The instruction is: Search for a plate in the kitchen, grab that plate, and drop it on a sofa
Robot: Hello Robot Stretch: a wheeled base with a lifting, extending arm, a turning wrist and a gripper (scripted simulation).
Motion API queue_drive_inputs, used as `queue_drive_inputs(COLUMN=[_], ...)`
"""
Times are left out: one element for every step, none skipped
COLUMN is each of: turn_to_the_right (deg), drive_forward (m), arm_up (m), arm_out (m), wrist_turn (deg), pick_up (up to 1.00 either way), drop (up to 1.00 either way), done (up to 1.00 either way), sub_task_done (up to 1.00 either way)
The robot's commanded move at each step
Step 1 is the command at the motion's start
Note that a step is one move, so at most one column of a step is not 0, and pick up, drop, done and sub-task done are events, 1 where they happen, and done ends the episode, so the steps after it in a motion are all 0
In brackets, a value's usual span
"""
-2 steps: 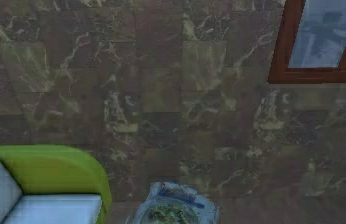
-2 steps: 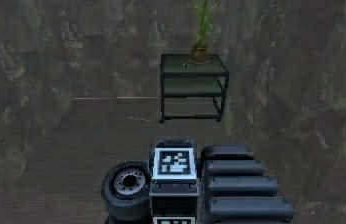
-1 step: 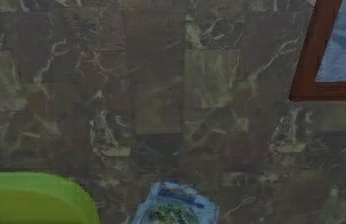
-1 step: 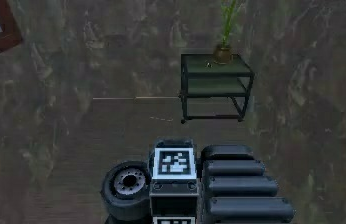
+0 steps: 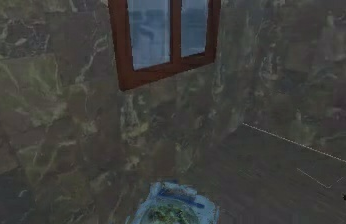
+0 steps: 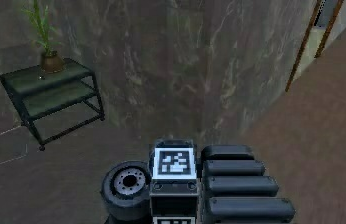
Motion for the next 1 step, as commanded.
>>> queue_drive_inputs(turn_to_the_right=[39.0], drive_forward=[0.00], arm_up=[0.00], arm_out=[0.00], wrist_turn=[0.0], pick_up=[0.00], drop=[0.00], done=[0.00], sub_task_done=[0.00])
